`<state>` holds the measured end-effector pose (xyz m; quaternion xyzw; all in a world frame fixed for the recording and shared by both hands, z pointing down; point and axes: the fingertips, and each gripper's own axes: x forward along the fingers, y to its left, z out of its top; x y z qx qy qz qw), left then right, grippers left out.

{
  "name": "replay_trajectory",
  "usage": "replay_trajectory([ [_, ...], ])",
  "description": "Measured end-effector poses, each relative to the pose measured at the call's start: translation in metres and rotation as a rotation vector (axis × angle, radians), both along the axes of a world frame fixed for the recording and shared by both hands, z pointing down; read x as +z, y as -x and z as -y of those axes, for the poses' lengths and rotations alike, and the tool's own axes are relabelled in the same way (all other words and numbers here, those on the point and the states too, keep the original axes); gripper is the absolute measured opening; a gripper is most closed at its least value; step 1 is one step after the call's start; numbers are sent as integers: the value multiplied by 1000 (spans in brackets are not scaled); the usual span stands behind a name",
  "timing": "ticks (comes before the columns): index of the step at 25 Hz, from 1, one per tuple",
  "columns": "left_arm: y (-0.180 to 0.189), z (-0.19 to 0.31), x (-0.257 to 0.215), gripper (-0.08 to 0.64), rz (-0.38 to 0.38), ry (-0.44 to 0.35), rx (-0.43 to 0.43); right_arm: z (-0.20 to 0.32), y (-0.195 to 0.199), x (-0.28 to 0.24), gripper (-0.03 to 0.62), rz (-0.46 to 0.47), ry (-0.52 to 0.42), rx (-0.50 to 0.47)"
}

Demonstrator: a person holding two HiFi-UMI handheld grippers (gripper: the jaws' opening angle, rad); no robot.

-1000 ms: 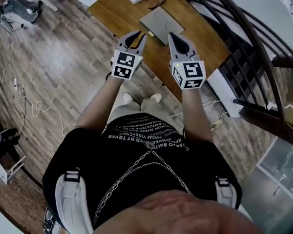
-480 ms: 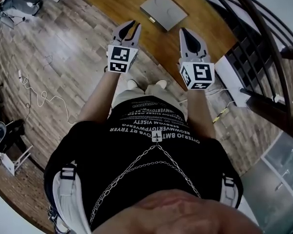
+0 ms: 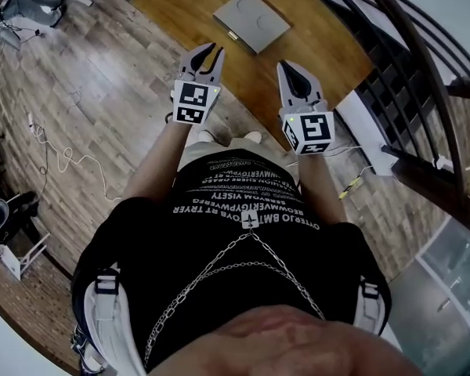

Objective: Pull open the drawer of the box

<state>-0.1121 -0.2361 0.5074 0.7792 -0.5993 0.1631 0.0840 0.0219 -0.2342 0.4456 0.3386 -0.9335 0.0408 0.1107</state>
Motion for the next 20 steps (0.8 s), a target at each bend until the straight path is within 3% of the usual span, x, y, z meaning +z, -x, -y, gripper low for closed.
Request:
replay_trajectory([
  [11, -27, 18, 35, 51, 7, 72, -35, 32, -21, 3, -2, 54, 25, -50],
  [20, -15, 44, 96, 51, 29, 203, 29, 53, 1, 11, -2, 58, 55, -19],
])
